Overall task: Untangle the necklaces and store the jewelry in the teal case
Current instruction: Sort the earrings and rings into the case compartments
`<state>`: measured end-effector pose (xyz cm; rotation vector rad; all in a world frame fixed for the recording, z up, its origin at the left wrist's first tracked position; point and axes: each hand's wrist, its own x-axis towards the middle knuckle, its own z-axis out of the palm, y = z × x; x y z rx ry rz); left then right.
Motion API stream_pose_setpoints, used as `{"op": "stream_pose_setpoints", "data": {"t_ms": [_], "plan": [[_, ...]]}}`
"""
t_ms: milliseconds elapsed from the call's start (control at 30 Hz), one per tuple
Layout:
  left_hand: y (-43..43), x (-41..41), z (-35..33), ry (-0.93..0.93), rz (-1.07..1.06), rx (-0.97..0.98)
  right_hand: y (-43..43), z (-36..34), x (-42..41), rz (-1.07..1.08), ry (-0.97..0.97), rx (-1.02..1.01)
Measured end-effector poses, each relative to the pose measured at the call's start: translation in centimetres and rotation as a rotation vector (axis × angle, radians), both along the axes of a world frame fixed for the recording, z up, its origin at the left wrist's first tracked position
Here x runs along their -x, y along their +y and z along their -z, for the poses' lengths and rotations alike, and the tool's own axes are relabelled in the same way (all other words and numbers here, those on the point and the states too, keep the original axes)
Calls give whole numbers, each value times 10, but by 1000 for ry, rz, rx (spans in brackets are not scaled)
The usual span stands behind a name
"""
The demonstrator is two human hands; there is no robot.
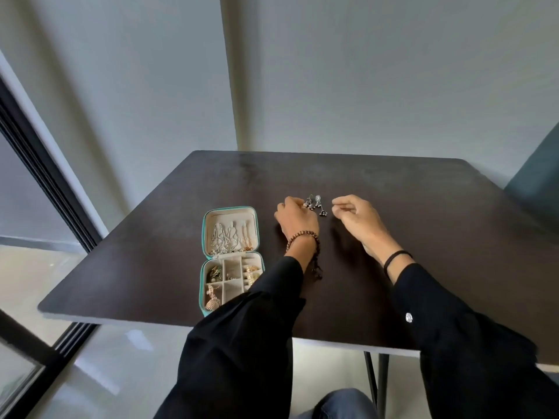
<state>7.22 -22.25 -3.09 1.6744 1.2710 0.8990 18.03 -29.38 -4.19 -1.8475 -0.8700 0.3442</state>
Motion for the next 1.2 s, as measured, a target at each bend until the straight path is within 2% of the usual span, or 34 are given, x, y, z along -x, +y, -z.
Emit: {"op": "stream_pose_setpoints", "data": {"t_ms": [133, 400, 700, 833, 1067, 1200], "plan": [[21, -21, 6, -21, -26, -66, 22, 1, -10, 8, -70, -9], [59, -48, 18, 121, 60, -166, 58, 14, -29, 8, -305, 40], [67, -50, 22, 128, 114, -195, 65, 12, -35, -3, -358, 121], [63, -46, 21, 90, 125, -191, 61, 11, -37, -21, -334, 111], [66, -39, 20, -29, 164, -98, 51, 8, -44, -106, -127, 30], [63, -36, 20, -38, 180, -77, 49, 11, -42, -102, -94, 14]]}}
